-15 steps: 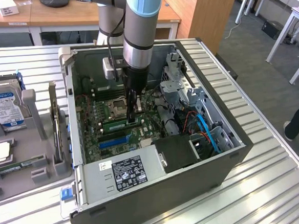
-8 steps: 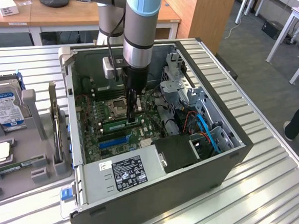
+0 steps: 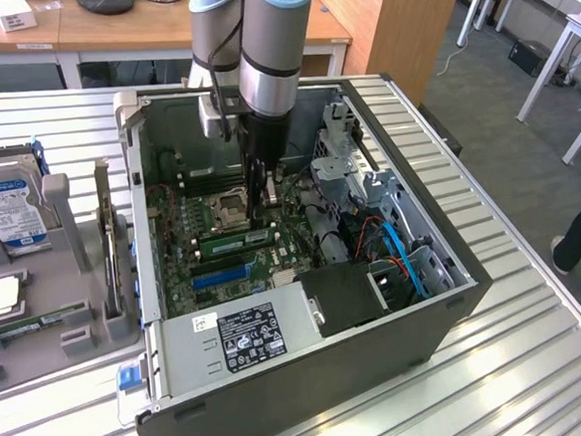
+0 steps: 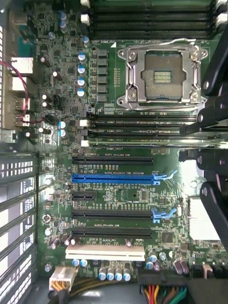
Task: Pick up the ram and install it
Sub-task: 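Insert the ram into the slot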
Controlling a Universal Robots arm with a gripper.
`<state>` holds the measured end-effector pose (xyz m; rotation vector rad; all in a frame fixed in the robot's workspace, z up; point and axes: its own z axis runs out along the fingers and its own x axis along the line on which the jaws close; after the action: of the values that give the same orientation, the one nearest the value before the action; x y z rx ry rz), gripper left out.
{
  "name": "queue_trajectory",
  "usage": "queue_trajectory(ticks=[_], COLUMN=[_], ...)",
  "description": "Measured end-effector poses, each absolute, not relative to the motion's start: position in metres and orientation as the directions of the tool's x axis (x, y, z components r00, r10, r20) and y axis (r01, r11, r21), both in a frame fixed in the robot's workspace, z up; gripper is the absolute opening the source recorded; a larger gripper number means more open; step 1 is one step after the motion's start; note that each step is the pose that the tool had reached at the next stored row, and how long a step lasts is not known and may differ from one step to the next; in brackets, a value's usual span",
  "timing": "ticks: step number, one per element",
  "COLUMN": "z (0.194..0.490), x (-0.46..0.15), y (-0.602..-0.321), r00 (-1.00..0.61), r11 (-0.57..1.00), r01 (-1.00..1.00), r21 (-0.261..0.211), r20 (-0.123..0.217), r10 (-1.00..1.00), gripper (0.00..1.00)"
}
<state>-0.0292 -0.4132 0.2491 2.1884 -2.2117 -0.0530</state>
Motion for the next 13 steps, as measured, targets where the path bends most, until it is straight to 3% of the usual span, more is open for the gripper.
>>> queue_trajectory(ticks=[13], z=[0.275], x=[-0.029], y=[-0.413], r00=[-0.011], r11=[0.01], r01=[-0.999], r21=[0.045], r20=[-0.003], r10=[-1.0], gripper=[0.25])
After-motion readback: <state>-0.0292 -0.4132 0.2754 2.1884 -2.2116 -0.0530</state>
